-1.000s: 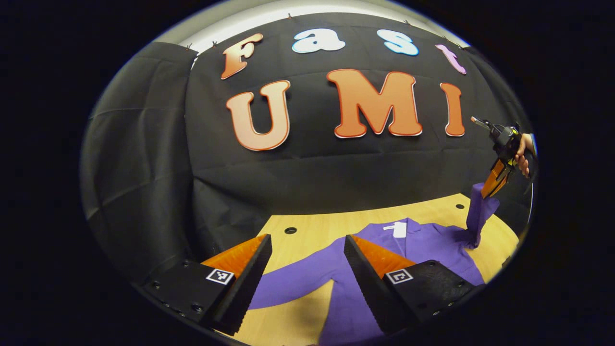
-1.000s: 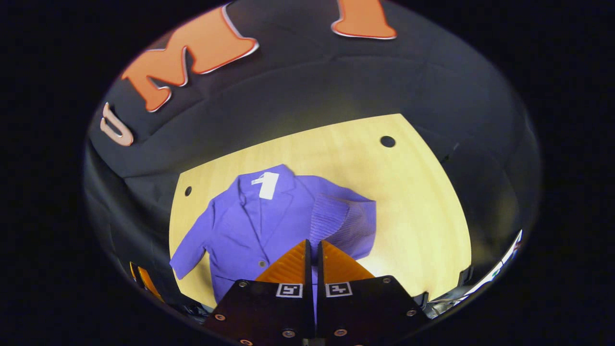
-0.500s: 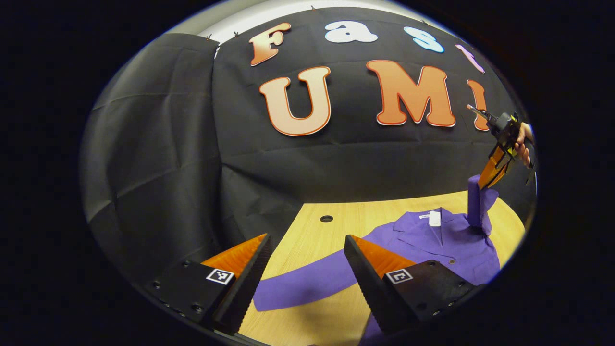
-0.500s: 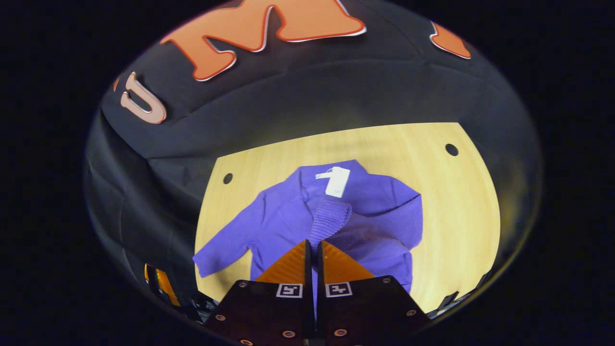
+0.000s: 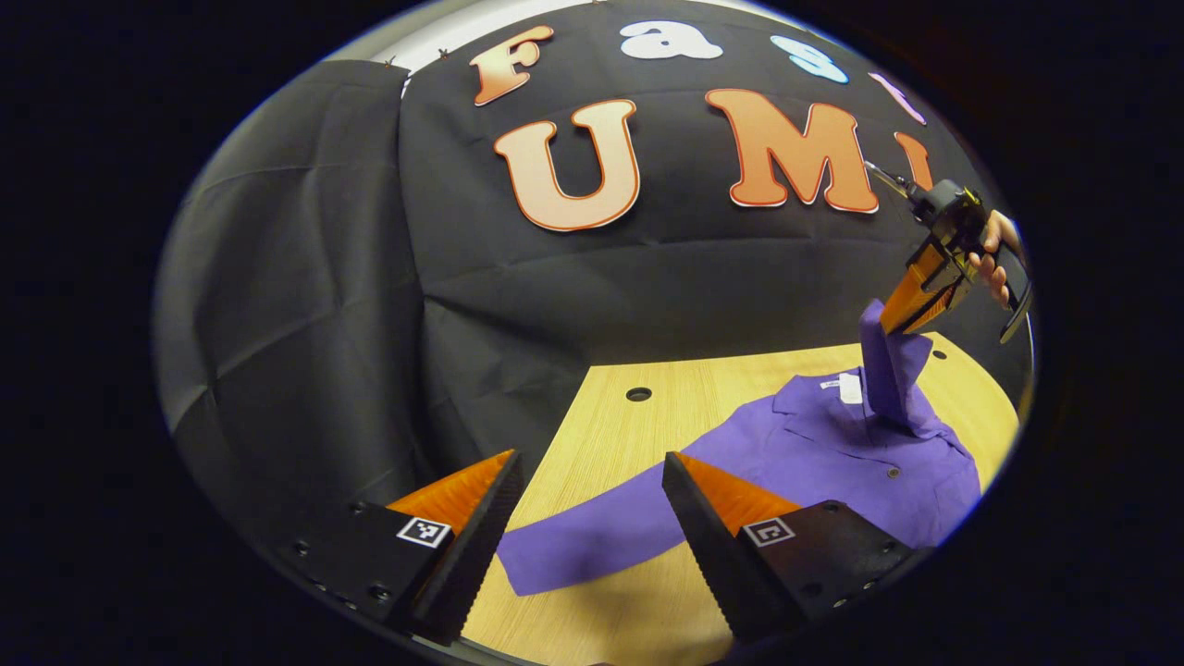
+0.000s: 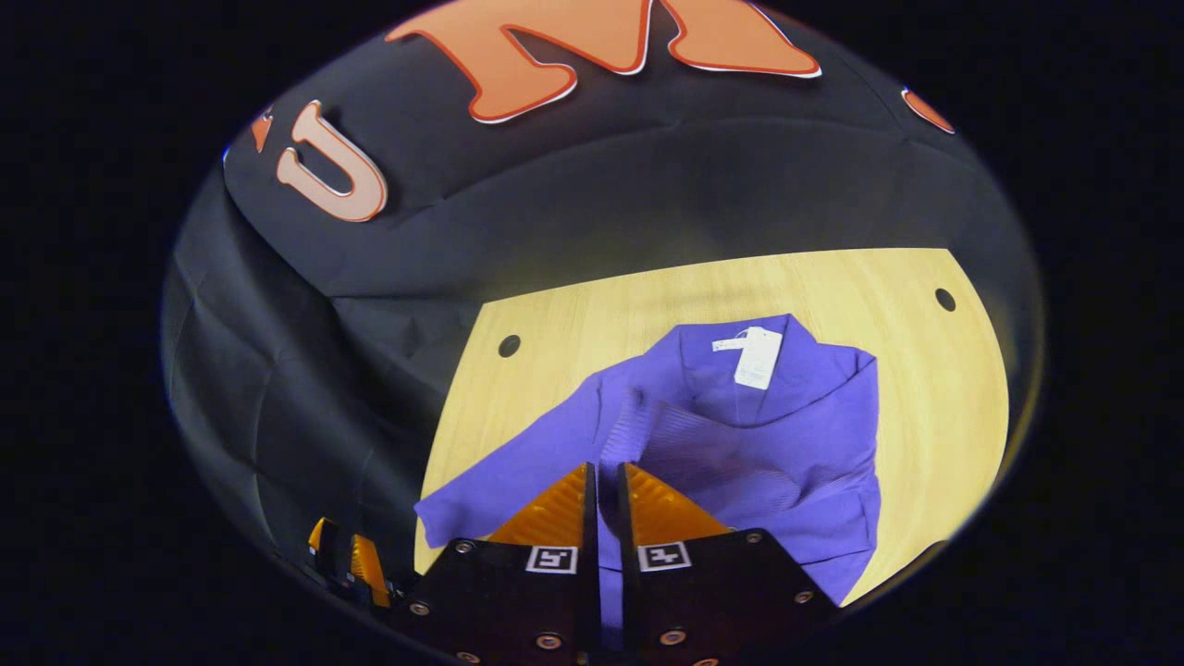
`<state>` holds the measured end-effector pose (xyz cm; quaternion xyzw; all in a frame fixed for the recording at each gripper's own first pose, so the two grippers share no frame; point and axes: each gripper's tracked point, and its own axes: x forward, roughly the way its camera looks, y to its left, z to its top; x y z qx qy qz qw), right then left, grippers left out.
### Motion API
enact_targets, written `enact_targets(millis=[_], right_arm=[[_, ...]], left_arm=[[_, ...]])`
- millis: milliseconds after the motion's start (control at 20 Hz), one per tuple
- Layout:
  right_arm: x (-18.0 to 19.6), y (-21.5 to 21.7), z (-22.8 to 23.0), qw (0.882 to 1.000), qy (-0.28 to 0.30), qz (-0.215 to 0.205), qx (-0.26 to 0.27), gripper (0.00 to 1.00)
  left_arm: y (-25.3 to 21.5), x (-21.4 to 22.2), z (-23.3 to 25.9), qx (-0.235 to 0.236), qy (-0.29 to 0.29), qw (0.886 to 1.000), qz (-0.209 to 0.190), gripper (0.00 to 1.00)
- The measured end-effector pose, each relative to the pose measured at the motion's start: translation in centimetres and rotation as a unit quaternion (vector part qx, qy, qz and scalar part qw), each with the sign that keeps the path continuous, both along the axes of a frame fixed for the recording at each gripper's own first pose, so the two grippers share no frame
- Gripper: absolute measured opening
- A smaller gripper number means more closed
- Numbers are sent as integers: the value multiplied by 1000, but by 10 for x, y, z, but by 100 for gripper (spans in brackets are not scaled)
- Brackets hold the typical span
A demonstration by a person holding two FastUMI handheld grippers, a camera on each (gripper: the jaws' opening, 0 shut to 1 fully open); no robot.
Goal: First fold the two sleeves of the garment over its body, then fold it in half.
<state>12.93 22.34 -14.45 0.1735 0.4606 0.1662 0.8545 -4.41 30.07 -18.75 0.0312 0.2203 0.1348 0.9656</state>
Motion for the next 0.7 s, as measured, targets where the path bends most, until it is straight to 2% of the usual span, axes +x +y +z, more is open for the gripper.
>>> enact_targets(millis=[50,100,150,200,250,300,450,550,700], right_arm=[[-8,11,8,1000,-6,14,23,18],[-11,13,16,999,-16,20,30,39],[-11,8,22,999,-34,20,27,39],[-10,2,29,998,-51,19,22,45],[-11,-8,35,997,-68,17,16,57],[-11,-17,46,996,-89,14,11,62],[-11,-56,80,986,-162,-6,-24,86],[-13,-89,98,976,-209,-23,-59,93],[-22,-137,114,956,-269,-53,-103,95]], left_arm=[[1,3,-3,-3,4,1000,-1,99],[1,7,-4,-7,5,1000,-1,99],[2,9,-6,-10,6,1000,0,99],[3,13,-7,-11,7,1000,3,99],[5,14,-8,-15,10,1000,6,99],[7,16,-12,-24,15,1000,10,99],[15,24,-34,-66,61,996,24,98],[22,24,-50,-95,95,990,40,99],[37,24,-75,-143,145,976,70,99]])
